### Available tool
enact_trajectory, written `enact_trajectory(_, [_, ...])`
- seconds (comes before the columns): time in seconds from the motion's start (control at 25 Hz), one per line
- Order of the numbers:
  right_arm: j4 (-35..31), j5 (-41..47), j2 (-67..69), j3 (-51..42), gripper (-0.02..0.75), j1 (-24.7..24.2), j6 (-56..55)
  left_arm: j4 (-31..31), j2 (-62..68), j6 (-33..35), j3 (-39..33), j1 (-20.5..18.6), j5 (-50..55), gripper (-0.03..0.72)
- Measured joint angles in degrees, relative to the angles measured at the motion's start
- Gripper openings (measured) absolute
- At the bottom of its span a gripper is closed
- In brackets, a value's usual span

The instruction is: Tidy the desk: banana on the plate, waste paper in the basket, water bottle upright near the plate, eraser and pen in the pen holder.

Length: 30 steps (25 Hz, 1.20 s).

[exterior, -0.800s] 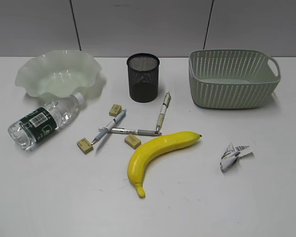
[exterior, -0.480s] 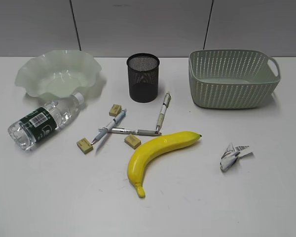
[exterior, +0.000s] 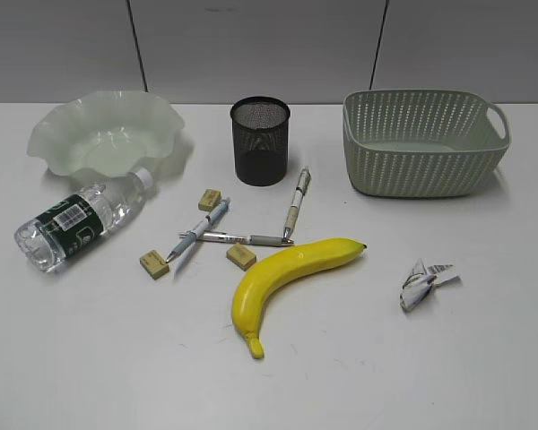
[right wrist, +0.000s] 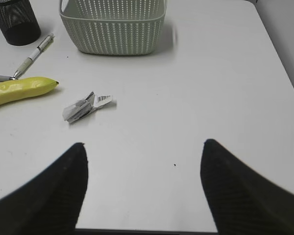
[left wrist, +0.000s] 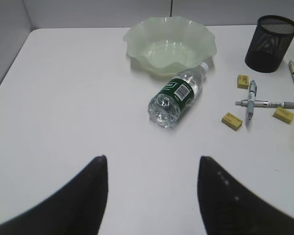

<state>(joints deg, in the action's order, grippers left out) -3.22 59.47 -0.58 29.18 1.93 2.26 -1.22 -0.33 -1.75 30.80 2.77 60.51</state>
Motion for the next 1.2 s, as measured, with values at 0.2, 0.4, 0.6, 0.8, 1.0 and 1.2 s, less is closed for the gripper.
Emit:
enact_trajectory(0.2, [0.00, 0.00, 0.00, 0.00, 0.564, 0.00, 0.00, 0.00, 0.00, 0.00, 0.00, 0.00, 0.00, 0.437])
enact_trajectory(0.4, [-0.23, 0.00, 0.00, 0.00, 0.564, 0.00, 0.00, 0.00, 0.00, 0.00, 0.00, 0.00, 0.00, 0.437])
enact_trajectory(0.6, [-0.53, 0.00, 0.00, 0.00, 0.564, 0.00, 0.00, -3.10, 0.00, 0.06, 0.00, 0.08, -0.30, 0.437])
enact_trajectory(0.8, [-0.70, 0.00, 0.00, 0.00, 0.564, 0.00, 0.00, -20.37, 5.13, 9.88, 2.31, 0.54, -8.06, 0.437])
enact_trajectory(1.0, [-1.86, 0.00, 0.00, 0.00, 0.564, 0.00, 0.00, -33.46, 20.90, 22.43, 4.94, 0.54, -13.82, 0.437])
enact_trajectory(1.2, [-1.97, 0.00, 0.00, 0.00, 0.564, 0.00, 0.00, -43.01, 40.10, 33.60, 10.33, 0.54, -11.48, 0.437])
